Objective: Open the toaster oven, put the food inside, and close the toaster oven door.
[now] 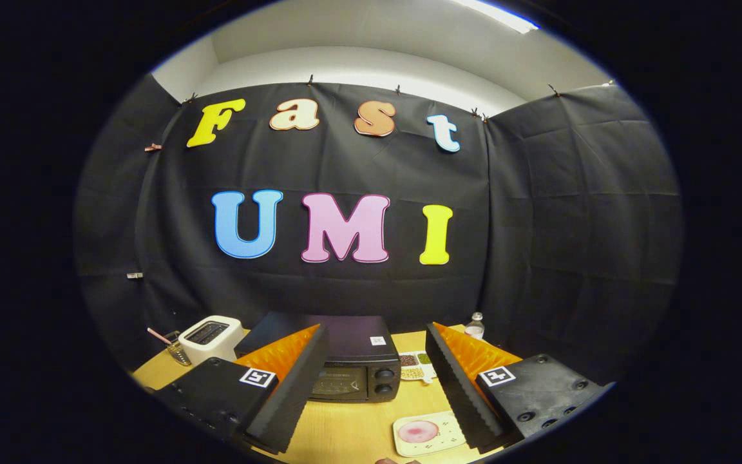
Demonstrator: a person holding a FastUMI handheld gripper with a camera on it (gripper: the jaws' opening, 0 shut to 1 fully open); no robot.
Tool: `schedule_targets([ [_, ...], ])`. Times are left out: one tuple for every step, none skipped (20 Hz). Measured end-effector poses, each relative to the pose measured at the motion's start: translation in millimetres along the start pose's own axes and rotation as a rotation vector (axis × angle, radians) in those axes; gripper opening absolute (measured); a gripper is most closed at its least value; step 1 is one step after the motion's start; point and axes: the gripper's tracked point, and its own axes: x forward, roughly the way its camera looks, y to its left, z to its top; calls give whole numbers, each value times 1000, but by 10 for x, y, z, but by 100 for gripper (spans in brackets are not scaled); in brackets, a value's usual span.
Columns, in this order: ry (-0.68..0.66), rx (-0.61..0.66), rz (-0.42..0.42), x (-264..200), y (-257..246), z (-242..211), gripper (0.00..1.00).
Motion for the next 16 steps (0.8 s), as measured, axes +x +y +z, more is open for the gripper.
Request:
schedule_targets([
  [4,3,5,58,52,-19,99],
  [5,1,12,111,104,-40,99],
  [4,0,20,174,173,-56,98],
  [5,-1,29,243,246,-74,99],
  [7,0,36,312,310,-96,99],
  [6,4,44,386,385,-112,99],
  [9,10,50,458,455,-138,99],
  [13,15,54,529,528,-174,99],
  [21,20,57,618,601,-225,99],
  [32,25,59,679,663,-275,99],
  [42,30,61,746,724,-343,99],
  [52,36,63,812,779,-411,99],
  [64,40,67,876,834,-483,99],
  [77,40,70,943,887,-571,99],
  [93,37,73,1001,931,-672,99],
  [111,34,76,1065,980,-784,99],
])
